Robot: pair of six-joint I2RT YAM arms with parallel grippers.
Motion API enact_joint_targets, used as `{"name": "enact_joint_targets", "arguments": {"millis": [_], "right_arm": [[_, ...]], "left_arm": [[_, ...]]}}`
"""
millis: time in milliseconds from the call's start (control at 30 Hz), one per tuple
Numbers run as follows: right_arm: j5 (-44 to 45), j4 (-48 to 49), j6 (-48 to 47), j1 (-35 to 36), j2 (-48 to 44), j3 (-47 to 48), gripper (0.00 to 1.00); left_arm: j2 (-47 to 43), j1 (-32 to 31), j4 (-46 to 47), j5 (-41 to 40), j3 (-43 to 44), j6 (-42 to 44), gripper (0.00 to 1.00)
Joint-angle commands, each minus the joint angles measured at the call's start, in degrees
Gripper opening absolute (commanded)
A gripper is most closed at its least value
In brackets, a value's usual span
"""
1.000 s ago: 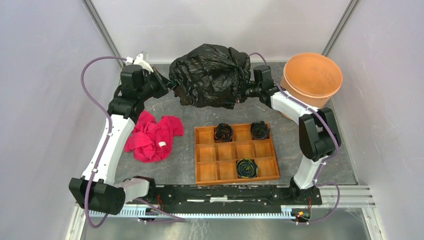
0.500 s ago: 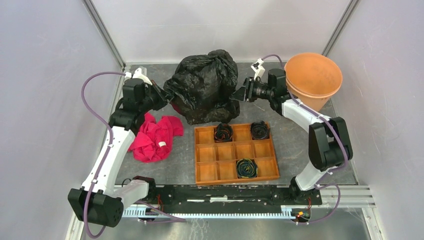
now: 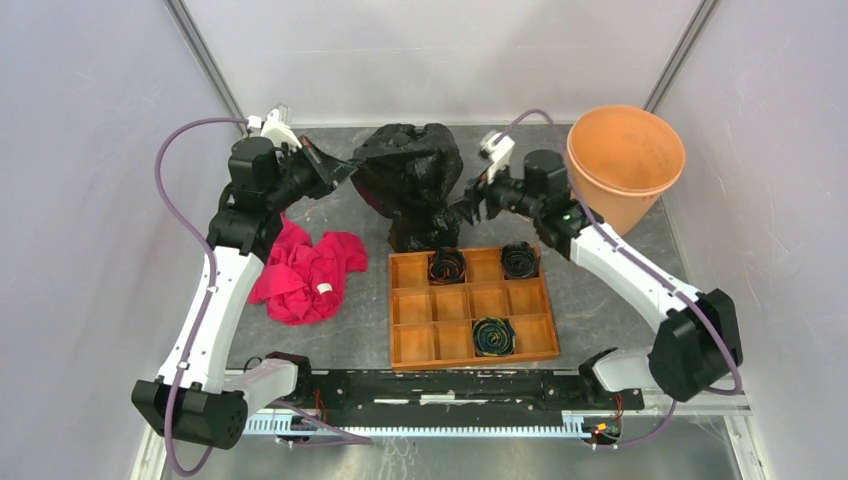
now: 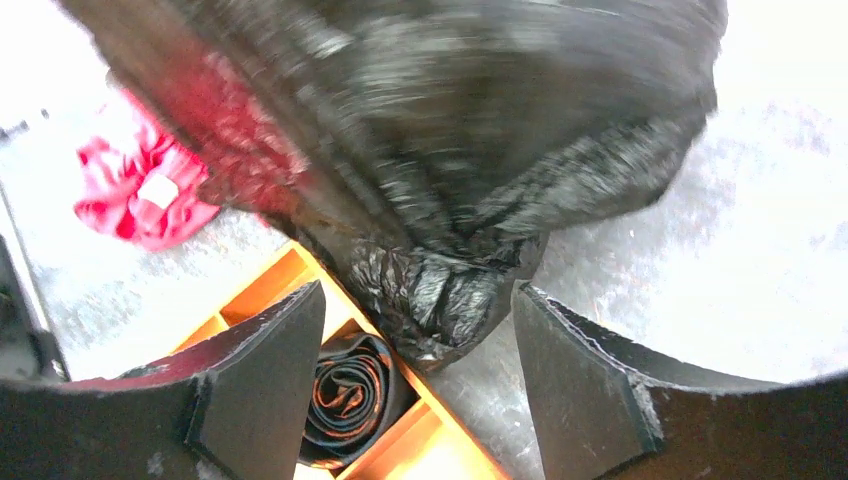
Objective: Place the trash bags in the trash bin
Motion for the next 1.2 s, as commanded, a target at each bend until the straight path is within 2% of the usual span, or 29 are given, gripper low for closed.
{"name": "enact_joint_targets", "arguments": {"millis": [0,133,300,367,500,567,767,800,933,1167], "right_arm": [[13.9,-4.6,-19.1,10.3,-3.8,1.5,0.75],[20.3,-2.1,-21.9,14.6,-5.1,2.0,0.77],[25.7,4.5,-21.8,19.8,-1.3,3.3,0.77],[30.2,6.5,-23.7,21.1,1.9,5.0,0.75],[33.3,4.0,-26.9,21.1,6.7,9.7,0.62],[33.9,5.2,-27.2,21.1,7.3,9.1,0.59],[29.1,8.4,-26.4,21.1,8.8,6.2,0.5],[28.4,8.9,-26.5,21.1,9.1,5.6,0.5],[26.2,11.3,-26.6,21.1,11.2,5.8,0.63],[23.9,13.5,-24.2,21.1,17.3,13.8,0.62]], "left_arm": [[0.1,0.0,5.3,7.4,4.3,2.6,0.02],[0.7,-0.1,6.4,8.9,5.1,2.2,0.02],[1.6,-0.1,8.3,10.9,5.7,0.8,0.02],[2.1,0.0,8.6,11.3,6.2,0.7,0.02],[2.7,0.0,7.1,11.2,8.1,1.7,0.02],[2.7,0.0,6.9,11.1,8.4,2.0,0.02],[3.4,0.0,7.0,11.7,8.7,2.8,0.02],[3.5,-0.1,7.2,11.8,9.0,3.0,0.02],[4.2,0.0,8.1,13.1,10.0,3.0,0.02],[5.1,-0.1,7.7,14.9,11.2,2.9,0.02]]}}
